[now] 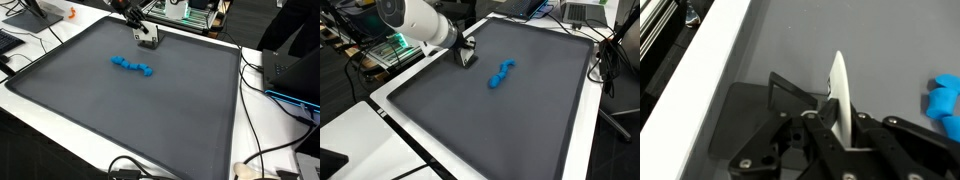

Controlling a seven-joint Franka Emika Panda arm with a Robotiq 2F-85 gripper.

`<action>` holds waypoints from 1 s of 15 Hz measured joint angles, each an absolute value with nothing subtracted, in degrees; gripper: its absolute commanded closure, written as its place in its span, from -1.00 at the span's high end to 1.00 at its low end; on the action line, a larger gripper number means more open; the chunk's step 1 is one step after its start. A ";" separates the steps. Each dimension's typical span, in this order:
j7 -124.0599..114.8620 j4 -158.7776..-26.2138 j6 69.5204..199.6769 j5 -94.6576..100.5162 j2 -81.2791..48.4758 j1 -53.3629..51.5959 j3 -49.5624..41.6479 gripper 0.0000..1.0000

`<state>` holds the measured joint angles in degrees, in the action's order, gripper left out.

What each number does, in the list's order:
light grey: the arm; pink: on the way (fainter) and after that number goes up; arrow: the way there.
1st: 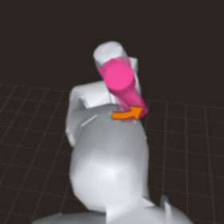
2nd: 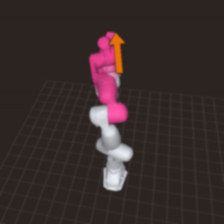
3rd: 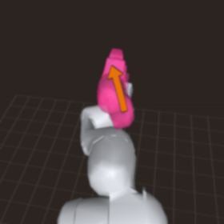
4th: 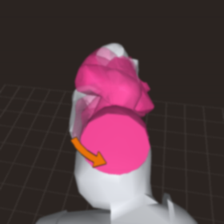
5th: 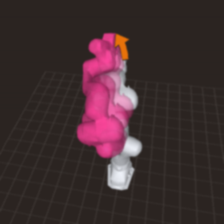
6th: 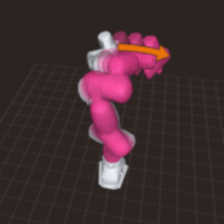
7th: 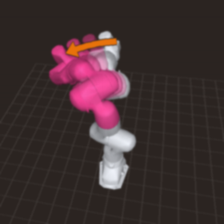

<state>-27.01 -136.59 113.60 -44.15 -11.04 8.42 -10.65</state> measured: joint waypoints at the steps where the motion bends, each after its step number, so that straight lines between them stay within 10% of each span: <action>1: -26.99 -136.93 114.36 -44.76 -11.04 8.42 -10.65 -0.96; 15: -25.38 -138.49 116.66 -47.50 -11.44 8.44 -10.65 -0.96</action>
